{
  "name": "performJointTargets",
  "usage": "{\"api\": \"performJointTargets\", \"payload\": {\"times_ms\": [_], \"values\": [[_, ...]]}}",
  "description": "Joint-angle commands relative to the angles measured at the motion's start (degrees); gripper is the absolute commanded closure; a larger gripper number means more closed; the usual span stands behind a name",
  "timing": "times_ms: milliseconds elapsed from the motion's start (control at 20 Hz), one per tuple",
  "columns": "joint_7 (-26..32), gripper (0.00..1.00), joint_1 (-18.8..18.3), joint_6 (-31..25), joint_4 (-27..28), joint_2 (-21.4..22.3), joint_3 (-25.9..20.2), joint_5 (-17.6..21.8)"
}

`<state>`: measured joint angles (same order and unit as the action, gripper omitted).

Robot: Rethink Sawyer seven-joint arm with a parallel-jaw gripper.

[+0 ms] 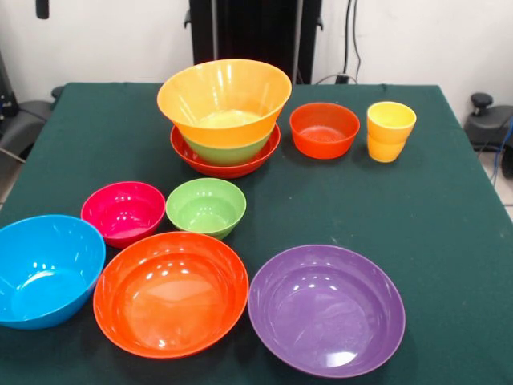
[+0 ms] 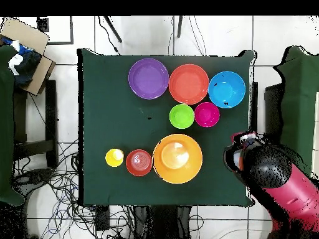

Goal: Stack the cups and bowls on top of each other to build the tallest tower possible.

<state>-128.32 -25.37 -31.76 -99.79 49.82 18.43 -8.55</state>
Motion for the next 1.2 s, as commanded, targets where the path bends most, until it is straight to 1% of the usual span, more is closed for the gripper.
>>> {"api": "performJointTargets", "payload": {"times_ms": [50,450,700,1050,1200], "values": [[7.9,0.00,0.7,-5.7,2.0,-0.7,-8.7,5.8],[5.4,0.00,0.5,-5.6,2.4,-0.9,-9.5,6.7],[2.6,0.00,1.4,-3.1,3.1,-2.5,-9.5,6.5],[-1.5,0.00,3.5,-0.9,5.9,-6.0,-9.3,5.3],[-2.7,0.00,4.2,-0.5,6.6,-6.8,-8.9,4.8]]}}
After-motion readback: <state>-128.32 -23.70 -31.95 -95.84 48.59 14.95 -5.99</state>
